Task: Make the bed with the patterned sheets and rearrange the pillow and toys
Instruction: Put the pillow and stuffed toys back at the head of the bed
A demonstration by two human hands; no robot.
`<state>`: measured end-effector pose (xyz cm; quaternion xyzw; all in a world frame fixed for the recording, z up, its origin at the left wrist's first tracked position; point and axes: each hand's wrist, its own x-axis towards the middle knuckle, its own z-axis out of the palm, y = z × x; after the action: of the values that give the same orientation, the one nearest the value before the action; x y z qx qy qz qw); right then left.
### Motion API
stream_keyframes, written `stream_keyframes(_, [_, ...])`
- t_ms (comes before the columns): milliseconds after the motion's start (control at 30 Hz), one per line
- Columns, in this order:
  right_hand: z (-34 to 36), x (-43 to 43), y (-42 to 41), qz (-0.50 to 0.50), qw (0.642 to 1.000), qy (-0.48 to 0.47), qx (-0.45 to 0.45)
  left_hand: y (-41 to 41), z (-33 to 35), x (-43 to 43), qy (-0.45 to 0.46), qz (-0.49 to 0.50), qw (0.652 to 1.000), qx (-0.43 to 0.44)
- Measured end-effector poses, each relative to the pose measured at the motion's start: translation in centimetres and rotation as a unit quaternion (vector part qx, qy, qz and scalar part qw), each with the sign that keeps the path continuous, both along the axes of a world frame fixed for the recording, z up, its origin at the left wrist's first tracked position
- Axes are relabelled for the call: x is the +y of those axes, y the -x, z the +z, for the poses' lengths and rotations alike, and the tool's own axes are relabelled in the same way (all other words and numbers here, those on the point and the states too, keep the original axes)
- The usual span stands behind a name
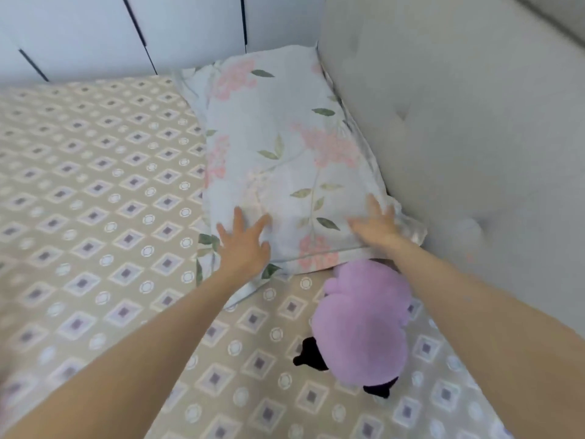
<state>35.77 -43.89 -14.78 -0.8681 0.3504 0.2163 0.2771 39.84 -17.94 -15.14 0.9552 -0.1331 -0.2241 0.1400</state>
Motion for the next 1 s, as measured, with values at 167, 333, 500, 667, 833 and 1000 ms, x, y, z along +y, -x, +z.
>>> stream_keyframes(167, [-2.4,-0.9,2.2,-0.171,0.974,-0.15,0.018,2.0,-3.2,3.3,0.009,0.005,0.985,0.17])
stream_keyframes(333, [-0.2,1.0,2.4,-0.127,0.991,0.053,0.002,2.4,-2.0,4.2,0.103,0.097,0.985,0.104])
stream_keyframes(500, [3.3,5.0,4.9,-0.058,0.99,0.117,-0.047,2.8,2.1,4.2,0.154,0.118,0.976,0.096])
stream_keyframes(667, [4.9,10.4,11.0,-0.135,0.988,0.069,-0.024,5.2,6.4,4.6,0.225,0.201,0.944,0.137])
stream_keyframes(833, [5.1,12.3,14.3,-0.235,0.971,-0.028,0.011,8.8,9.1,7.9,0.265,0.239,0.92,0.163])
stream_keyframes(1000, [7.3,11.8,15.1,-0.228,0.973,-0.041,0.021,12.9,10.2,13.8,0.256,0.312,0.892,0.204])
